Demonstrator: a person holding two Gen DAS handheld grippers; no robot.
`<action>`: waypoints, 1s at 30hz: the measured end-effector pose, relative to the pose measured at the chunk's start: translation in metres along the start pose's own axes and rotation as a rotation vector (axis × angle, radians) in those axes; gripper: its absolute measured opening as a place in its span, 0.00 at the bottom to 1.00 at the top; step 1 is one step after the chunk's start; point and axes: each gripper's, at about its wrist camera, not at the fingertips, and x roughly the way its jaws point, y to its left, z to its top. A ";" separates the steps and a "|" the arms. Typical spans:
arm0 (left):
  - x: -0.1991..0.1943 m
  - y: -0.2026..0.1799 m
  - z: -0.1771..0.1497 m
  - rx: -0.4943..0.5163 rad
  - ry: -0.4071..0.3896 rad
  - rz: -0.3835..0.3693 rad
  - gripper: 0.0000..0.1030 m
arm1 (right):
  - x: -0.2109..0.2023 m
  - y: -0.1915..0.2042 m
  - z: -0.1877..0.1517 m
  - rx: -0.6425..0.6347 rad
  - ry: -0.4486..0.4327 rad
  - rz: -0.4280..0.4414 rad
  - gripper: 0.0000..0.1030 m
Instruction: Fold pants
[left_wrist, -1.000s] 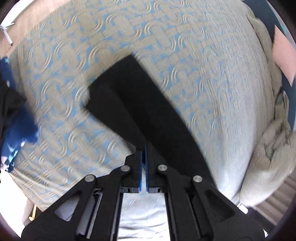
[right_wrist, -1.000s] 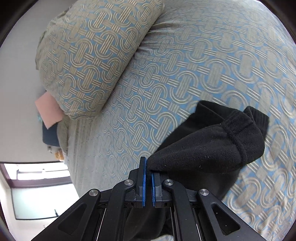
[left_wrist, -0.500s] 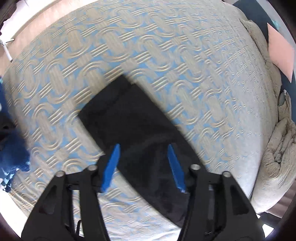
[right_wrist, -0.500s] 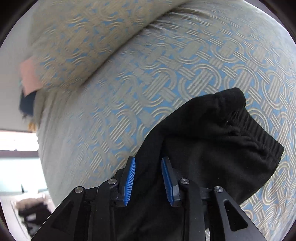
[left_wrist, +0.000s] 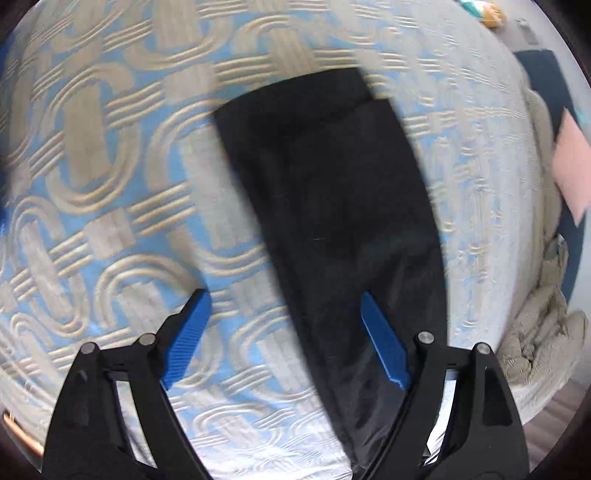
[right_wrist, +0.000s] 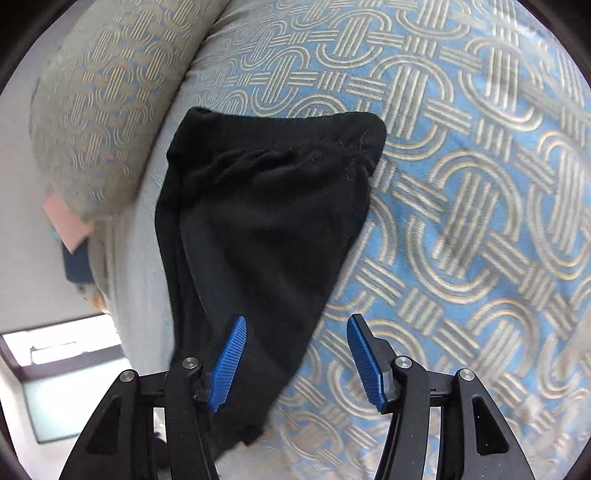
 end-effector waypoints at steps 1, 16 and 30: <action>0.001 -0.005 0.000 0.013 0.005 -0.004 0.80 | 0.005 0.001 0.004 -0.010 -0.014 0.010 0.60; 0.025 -0.051 0.001 0.138 -0.057 -0.039 0.89 | 0.043 0.008 -0.003 -0.115 -0.060 0.001 0.10; 0.038 -0.057 -0.002 0.062 -0.057 -0.241 0.68 | 0.060 0.037 0.013 -0.224 -0.054 0.009 0.37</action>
